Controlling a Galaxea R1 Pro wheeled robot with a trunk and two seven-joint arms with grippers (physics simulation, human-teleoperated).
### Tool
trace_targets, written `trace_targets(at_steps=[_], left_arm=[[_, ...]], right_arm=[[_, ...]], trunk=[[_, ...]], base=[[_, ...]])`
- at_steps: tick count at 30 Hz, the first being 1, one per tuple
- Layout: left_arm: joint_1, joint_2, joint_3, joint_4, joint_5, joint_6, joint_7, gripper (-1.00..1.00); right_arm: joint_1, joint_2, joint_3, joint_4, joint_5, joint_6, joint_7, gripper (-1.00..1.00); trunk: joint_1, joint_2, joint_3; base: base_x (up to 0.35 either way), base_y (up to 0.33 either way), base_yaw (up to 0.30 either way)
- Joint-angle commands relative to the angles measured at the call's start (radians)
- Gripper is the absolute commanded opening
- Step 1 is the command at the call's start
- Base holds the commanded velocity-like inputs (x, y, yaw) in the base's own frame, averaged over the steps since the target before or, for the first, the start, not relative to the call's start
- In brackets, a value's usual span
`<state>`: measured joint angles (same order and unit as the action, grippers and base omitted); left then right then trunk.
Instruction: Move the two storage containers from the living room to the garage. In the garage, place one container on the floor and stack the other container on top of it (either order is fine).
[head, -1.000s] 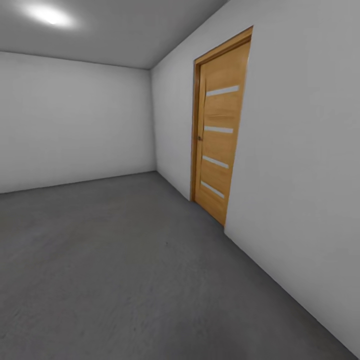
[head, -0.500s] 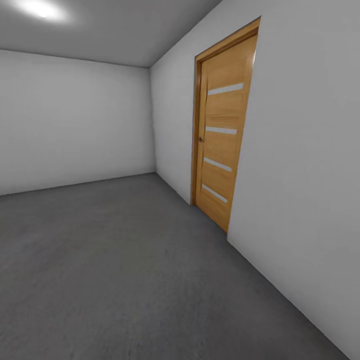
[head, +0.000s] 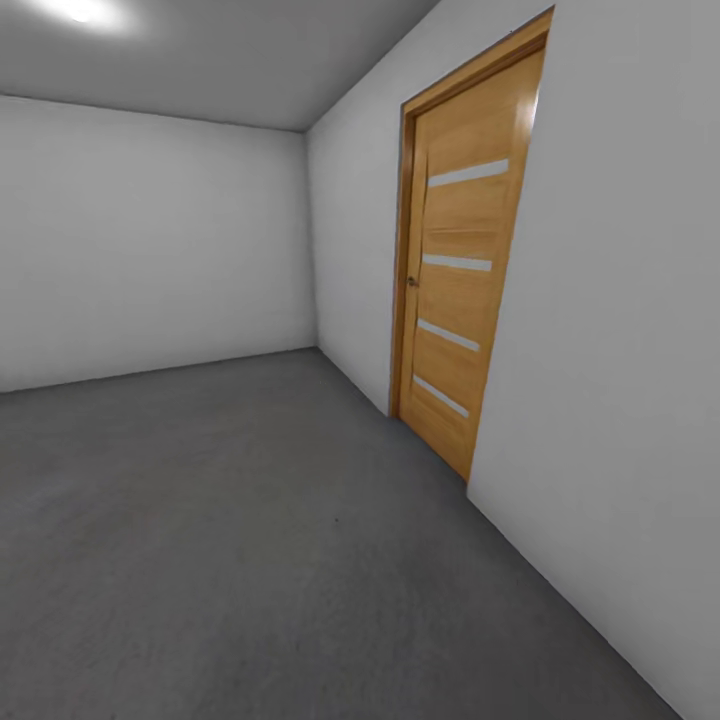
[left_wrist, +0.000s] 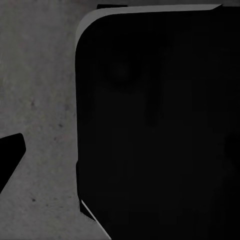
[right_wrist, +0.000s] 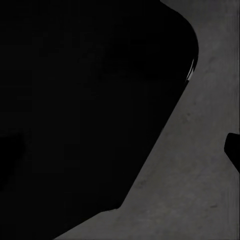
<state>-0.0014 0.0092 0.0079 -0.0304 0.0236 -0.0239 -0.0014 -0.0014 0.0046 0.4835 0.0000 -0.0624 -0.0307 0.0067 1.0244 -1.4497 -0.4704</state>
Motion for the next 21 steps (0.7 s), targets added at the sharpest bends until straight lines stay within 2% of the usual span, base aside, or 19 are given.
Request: trace_targets(at_steps=[1,10,21], left_arm=[[0.000,0.000,0.000,0.000,0.002,-0.002,0.000,1.00],[0.000,0.001,0.000,0.000,0.039,-0.001,0.000,1.00],[0.000,0.002,0.000,0.000,0.044,0.001,0.000,1.00]], right_arm=[[0.000,0.000,0.006,0.000,-0.007,-0.003,0.001,1.00],[0.000,0.000,0.006,0.000,-0.006,-0.004,0.001,1.00],[0.000,0.000,0.006,0.000,-0.007,-0.004,0.001,1.00]], trunk=[[0.001,0.000,-0.001],[0.001,0.000,-0.001],[0.001,0.000,-0.001]], base=[[0.325,0.000,0.126],[0.325,0.000,0.025],[0.325,0.000,0.001]])
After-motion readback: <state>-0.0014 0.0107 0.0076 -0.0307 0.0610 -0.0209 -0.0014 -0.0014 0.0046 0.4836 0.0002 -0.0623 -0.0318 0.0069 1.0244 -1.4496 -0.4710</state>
